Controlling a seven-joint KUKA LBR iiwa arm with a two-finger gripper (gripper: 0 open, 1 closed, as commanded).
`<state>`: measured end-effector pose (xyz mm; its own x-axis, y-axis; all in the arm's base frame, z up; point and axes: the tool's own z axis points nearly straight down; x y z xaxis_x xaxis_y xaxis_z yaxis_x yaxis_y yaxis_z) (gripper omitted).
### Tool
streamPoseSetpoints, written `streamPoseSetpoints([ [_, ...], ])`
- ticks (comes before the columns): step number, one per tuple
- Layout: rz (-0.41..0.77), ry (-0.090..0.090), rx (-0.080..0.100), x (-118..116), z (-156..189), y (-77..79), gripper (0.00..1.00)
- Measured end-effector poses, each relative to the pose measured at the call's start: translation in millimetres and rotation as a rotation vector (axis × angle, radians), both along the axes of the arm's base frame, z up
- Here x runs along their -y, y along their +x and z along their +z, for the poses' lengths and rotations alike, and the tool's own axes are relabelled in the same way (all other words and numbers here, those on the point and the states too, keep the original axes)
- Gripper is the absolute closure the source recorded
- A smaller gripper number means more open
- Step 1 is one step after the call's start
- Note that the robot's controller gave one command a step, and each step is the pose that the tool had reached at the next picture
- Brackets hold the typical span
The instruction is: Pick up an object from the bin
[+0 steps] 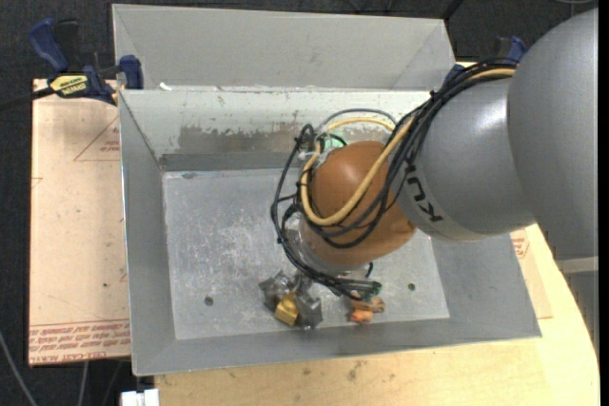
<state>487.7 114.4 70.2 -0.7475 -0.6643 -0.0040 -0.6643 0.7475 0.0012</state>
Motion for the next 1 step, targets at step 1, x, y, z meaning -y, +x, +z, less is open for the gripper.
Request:
streamPoseSetpoints([
  [1, -0.001, 0.000, -0.001, 0.1, -0.1, -0.1, 1.00],
])
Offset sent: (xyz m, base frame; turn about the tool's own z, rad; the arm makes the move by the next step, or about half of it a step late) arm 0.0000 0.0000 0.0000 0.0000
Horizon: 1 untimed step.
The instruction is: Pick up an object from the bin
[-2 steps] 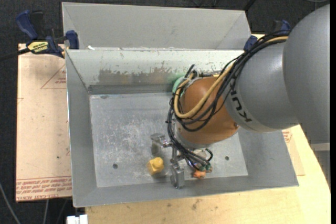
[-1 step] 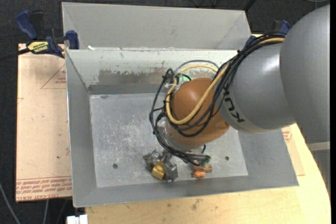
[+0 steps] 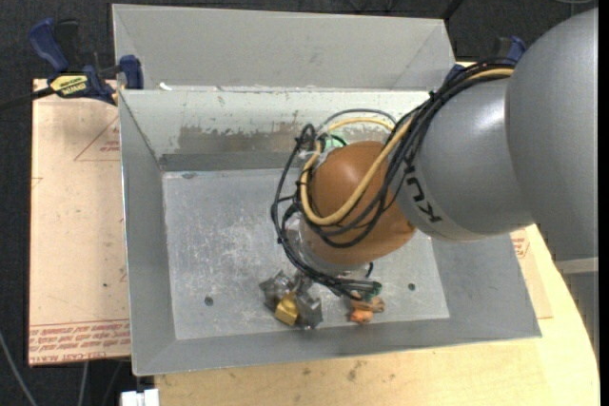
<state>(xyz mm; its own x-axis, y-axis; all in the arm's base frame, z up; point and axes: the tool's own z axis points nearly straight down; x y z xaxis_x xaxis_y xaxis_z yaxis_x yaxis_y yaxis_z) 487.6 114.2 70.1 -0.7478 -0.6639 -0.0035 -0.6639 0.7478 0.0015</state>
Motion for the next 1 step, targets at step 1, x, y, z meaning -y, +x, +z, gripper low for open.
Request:
streamPoseSetpoints([
  [1, 0.000, 0.000, 0.000, 0.1, -0.1, -0.1, 1.00],
])
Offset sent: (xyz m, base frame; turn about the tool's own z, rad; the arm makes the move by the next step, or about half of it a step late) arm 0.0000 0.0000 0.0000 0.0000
